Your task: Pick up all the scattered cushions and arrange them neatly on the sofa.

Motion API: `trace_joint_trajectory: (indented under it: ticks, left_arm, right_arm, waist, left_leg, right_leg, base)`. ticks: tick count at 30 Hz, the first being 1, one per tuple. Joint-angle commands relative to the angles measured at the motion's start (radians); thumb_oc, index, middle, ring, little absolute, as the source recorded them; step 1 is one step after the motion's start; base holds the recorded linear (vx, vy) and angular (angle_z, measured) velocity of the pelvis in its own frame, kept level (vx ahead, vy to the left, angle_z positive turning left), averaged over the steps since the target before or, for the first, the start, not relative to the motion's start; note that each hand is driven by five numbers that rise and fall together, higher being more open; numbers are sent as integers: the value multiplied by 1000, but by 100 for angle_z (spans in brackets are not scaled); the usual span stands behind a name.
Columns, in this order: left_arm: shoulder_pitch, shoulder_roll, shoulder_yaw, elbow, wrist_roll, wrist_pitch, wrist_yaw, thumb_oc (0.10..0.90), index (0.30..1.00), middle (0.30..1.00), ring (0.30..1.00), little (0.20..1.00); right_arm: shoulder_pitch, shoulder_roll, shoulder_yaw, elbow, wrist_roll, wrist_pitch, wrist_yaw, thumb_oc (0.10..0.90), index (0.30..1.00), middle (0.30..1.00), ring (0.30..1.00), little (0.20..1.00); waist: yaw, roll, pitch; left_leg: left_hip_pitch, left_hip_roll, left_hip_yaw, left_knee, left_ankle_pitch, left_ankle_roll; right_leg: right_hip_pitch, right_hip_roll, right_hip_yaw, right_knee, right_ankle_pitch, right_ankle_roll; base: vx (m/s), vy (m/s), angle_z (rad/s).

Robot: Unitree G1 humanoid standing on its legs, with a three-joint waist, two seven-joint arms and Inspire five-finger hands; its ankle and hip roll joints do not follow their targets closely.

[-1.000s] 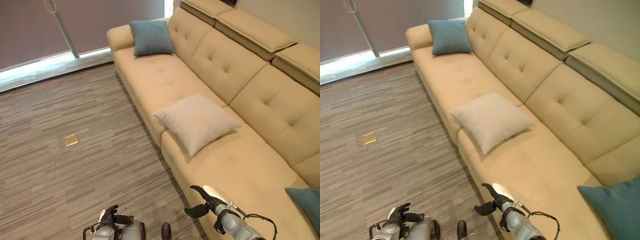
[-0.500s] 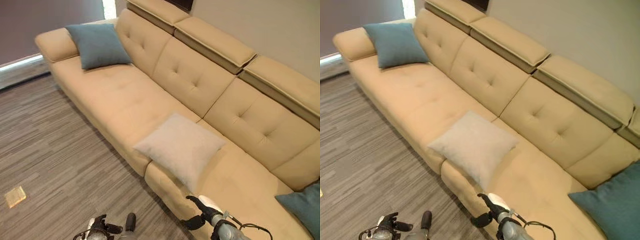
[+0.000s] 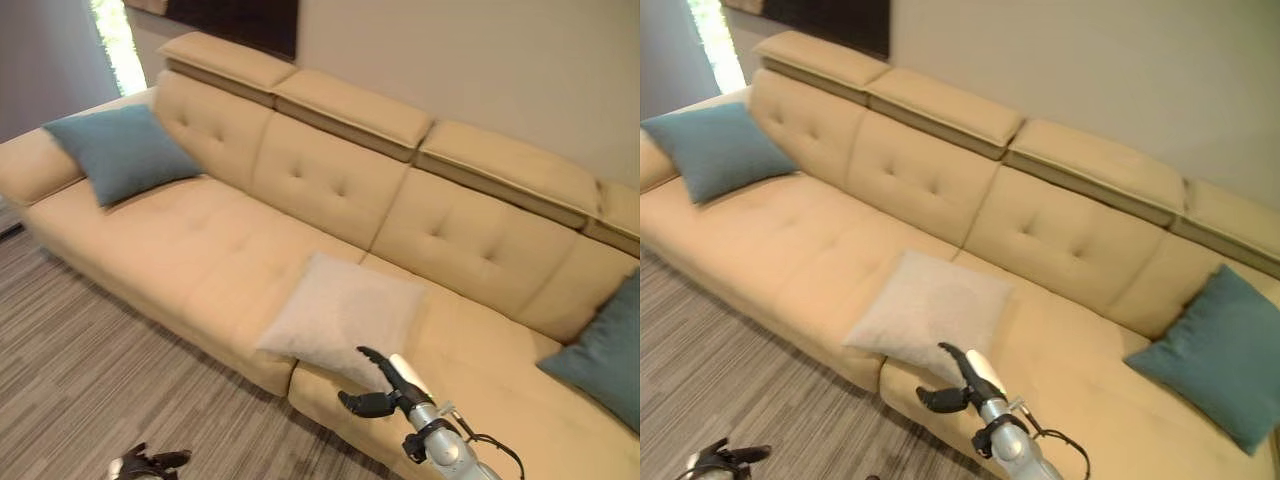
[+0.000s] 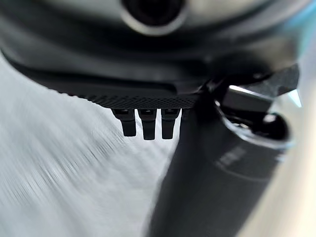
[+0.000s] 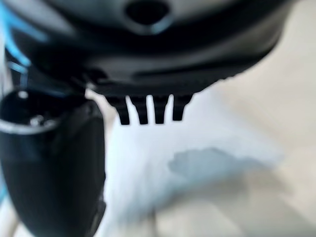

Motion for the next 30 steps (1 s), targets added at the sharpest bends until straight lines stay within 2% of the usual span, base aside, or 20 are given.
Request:
trace_joint_trajectory:
  ticks: [1, 4, 6, 10, 13, 14, 15, 16, 17, 18, 19, 20, 21, 22, 24, 26, 27, 28, 29, 30]
  left_arm:
    - [-130, -36, -95, -293, -119, -201, 20, 800, 900, 900, 900, 900]
    - [-54, -53, -166, -514, -139, -196, 9, 800, 900, 900, 900, 900]
    - [-8, -70, -197, -572, -146, -179, -14, 800, 900, 900, 900, 900]
    - [33, -93, -219, -579, -160, -157, -41, 800, 900, 900, 900, 900]
    - [63, -120, -230, -560, -162, -141, -40, 800, 900, 900, 900, 900]
    - [70, -131, -229, -535, -163, -132, -38, 800, 900, 900, 900, 900]
    - [64, -137, -224, -503, -172, -132, -33, 800, 900, 900, 900, 900]
    - [49, -156, -205, -464, -234, -148, -23, 800, 900, 900, 900, 900]
    - [48, -156, -204, -463, -235, -148, -24, 800, 900, 900, 900, 900]
    - [59, -170, -193, -458, -265, -155, -25, 800, 900, 900, 900, 900]
    - [58, -170, -192, -458, -265, -155, -25, 800, 900, 900, 900, 900]
    - [87, -181, -174, -464, -288, -171, -27, 800, 900, 900, 900, 900]
    - [87, -181, -174, -465, -288, -171, -27, 800, 900, 900, 900, 900]
    - [92, -173, -175, -475, -279, -172, -22, 800, 900, 900, 900, 900]
    - [79, -153, -172, -466, -260, -177, -15, 800, 900, 900, 900, 900]
    - [54, -127, -168, -482, -246, -190, 0, 800, 900, 900, 900, 900]
    - [53, -127, -169, -483, -246, -190, 1, 800, 900, 900, 900, 900]
    - [45, -107, -183, -561, -209, -197, 15, 800, 900, 900, 900, 900]
    - [49, -77, -176, -645, -108, -203, 51, 800, 900, 900, 900, 900]
    - [49, -78, -177, -647, -107, -203, 53, 800, 900, 900, 900, 900]
  right_arm:
    - [-85, -110, -89, -131, 20, -28, -99, 800, 900, 900, 900, 900]
    - [-99, -120, -104, -172, -3, -16, -93, 800, 900, 900, 900, 900]
    - [-93, -118, -98, -180, -17, -19, -87, 800, 900, 900, 900, 900]
    - [-85, -123, -82, -188, -37, -28, -75, 800, 900, 900, 900, 900]
    - [-67, -129, -79, -197, -31, -35, -71, 800, 900, 900, 900, 900]
    - [-69, -134, -74, -195, -26, -38, -72, 800, 900, 900, 900, 900]
    - [-77, -140, -72, -190, -22, -37, -80, 800, 900, 900, 900, 900]
    - [-98, -151, -65, -195, -8, -31, -89, 800, 900, 900, 900, 900]
    - [-99, -151, -65, -195, -7, -31, -89, 800, 900, 900, 900, 900]
    - [-111, -155, -60, -194, -1, -28, -90, 800, 900, 900, 900, 900]
    - [-111, -155, -60, -194, -1, -28, -90, 800, 900, 900, 900, 900]
    - [-137, -166, -56, -181, 19, -22, -91, 800, 900, 900, 900, 900]
    - [-136, -166, -56, -181, 19, -22, -91, 800, 900, 900, 900, 900]
    - [-136, -172, -63, -177, 22, -24, -94, 800, 900, 900, 900, 900]
    - [-145, -185, -71, -153, 16, -23, -113, 800, 900, 900, 900, 900]
    - [-160, -201, -78, -142, 6, -17, -125, 800, 900, 900, 900, 900]
    - [-161, -201, -79, -142, 6, -17, -125, 800, 900, 900, 900, 900]
    - [-162, -206, -88, -130, 9, -11, -126, 800, 900, 900, 900, 900]
    - [-159, -206, -101, -118, -5, -7, -111, 800, 900, 900, 900, 900]
    - [-159, -205, -101, -118, -5, -6, -111, 800, 900, 900, 900, 900]
  waist:
    - [-18, 25, 19]
    - [-21, 46, 20]
    - [-28, 55, 18]
    - [-41, 70, 19]
    - [-54, 79, 36]
    - [-55, 82, 51]
    - [-50, 83, 67]
    - [-41, 85, 89]
    - [-42, 85, 87]
    - [-34, 85, 91]
    - [-34, 85, 89]
    - [-13, 93, 81]
    - [-13, 92, 81]
    - [-10, 91, 77]
    - [-3, 92, 77]
    - [5, 95, 81]
    - [5, 94, 83]
    - [9, 103, 85]
    - [16, 115, 63]
    - [17, 114, 63]
  left_leg:
    - [-13, 102, -38, 60, -86, -87]
    - [-5, 124, -34, 66, -75, -97]
    - [2, 144, -30, 71, -68, -108]
    - [-3, 184, -25, 98, -52, -131]
    - [-19, 228, -26, 191, -57, -153]
    - [-43, 253, -41, 259, -41, -163]
    - [-68, 273, -74, 327, 3, -177]
    - [-112, 263, -169, 421, 50, -187]
    - [-115, 262, -169, 418, 53, -187]
    - [-118, 248, -211, 431, 42, -181]
    - [-120, 248, -211, 428, 46, -181]
    - [-115, 214, -337, 324, 4, -170]
    - [-111, 213, -336, 319, 5, -170]
    - [-118, 224, -364, 255, 5, -175]
    - [-153, 255, -401, 145, 45, -180]
    - [-177, 260, -449, 64, 64, -197]
    - [-173, 260, -448, 59, 66, -197]
    - [-183, 258, -450, 23, 78, -206]
    - [-159, 249, -453, 17, 84, -213]
    - [-158, 248, -450, 18, 84, -212]
  right_leg:
    - [71, 58, 3, -45, 86, -46]
    - [93, 86, 21, -66, 23, -61]
    - [100, 105, 36, -70, 0, -75]
    - [104, 138, 59, -70, -29, -102]
    - [122, 170, 79, -67, -64, -133]
    - [130, 186, 92, -62, -75, -149]
    - [133, 201, 109, -54, -82, -166]
    - [127, 216, 138, -29, -95, -189]
    - [123, 217, 137, -30, -92, -190]
    - [122, 222, 157, -22, -102, -192]
    - [119, 222, 157, -23, -100, -192]
    - [110, 235, 211, -5, -122, -185]
    - [111, 234, 211, -4, -123, -185]
    - [114, 233, 217, 1, -133, -180]
    - [124, 230, 228, 7, -147, -169]
    - [136, 230, 249, 5, -160, -160]
    - [138, 230, 249, 5, -160, -161]
    - [153, 221, 261, 0, -166, -148]
    - [161, 188, 280, 1, -152, -120]
    - [161, 186, 282, 1, -152, -119]
  base:
    - [-86, -105, -10]
    - [-103, -218, -21]
    - [-98, -300, -31]
    - [-67, -212, -19]
    - [-59, -242, -17]
    - [-38, -218, -43]
    - [-50, -227, -59]
    - [-45, -145, -51]
    - [-20, -76, -48]
    - [-1, -12, -49]
    - [97, 19, -59]
    - [92, 28, -57]
    - [172, 60, -63]
    - [153, 83, -53]
    - [194, 119, -19]
    - [124, 103, -4]
    - [154, 222, -31]
    - [319, 537, -37]
    - [320, 541, -27]
    - [290, 504, -43]
